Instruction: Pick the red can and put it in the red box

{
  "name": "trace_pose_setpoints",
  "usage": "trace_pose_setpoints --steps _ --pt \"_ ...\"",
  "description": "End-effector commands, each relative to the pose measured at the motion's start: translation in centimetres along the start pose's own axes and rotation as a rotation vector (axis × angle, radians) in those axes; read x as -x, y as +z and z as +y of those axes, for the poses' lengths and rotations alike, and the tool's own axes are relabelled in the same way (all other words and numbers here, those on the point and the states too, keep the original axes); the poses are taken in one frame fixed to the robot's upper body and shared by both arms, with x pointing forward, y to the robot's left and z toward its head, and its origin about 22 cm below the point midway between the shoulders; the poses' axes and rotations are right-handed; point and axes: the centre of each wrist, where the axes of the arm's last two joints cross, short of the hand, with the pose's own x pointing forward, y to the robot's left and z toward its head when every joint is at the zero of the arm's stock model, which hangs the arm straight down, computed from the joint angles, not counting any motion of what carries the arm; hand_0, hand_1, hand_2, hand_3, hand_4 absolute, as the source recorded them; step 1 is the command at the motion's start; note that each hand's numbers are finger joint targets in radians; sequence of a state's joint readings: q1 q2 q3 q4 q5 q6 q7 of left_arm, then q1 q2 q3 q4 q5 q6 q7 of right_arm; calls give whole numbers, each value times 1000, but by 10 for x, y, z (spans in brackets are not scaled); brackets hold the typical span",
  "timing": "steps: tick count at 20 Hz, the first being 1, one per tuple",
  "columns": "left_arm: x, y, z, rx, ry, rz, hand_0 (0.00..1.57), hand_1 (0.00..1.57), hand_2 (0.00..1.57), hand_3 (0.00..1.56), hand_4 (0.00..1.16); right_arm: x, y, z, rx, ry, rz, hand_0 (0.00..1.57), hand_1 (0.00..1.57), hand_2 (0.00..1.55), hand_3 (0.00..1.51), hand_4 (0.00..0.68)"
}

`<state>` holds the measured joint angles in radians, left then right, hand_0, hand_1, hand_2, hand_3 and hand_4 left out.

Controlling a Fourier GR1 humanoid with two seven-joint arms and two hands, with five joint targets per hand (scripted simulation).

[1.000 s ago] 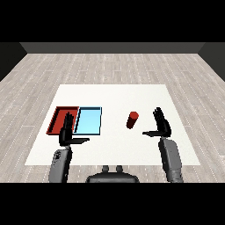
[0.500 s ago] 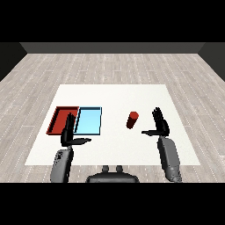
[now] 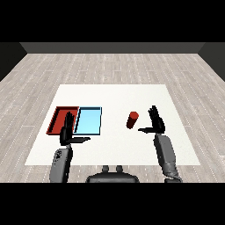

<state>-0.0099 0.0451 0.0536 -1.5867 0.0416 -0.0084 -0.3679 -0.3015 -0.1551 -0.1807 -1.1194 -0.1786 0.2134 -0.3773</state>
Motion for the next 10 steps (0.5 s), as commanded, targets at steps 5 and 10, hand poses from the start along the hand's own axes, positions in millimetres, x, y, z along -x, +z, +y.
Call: trace_pose_setpoints --steps 5,10 --pt "-7 16 27 7 48 11 0 0 0 0 0 21 -18 6 3 -58 32 0 0 0 0 0" --pt "-11 0 3 -7 36 -15 0 0 0 0 0 24 -33 4 22 -78 59 0 0 0 0 0"
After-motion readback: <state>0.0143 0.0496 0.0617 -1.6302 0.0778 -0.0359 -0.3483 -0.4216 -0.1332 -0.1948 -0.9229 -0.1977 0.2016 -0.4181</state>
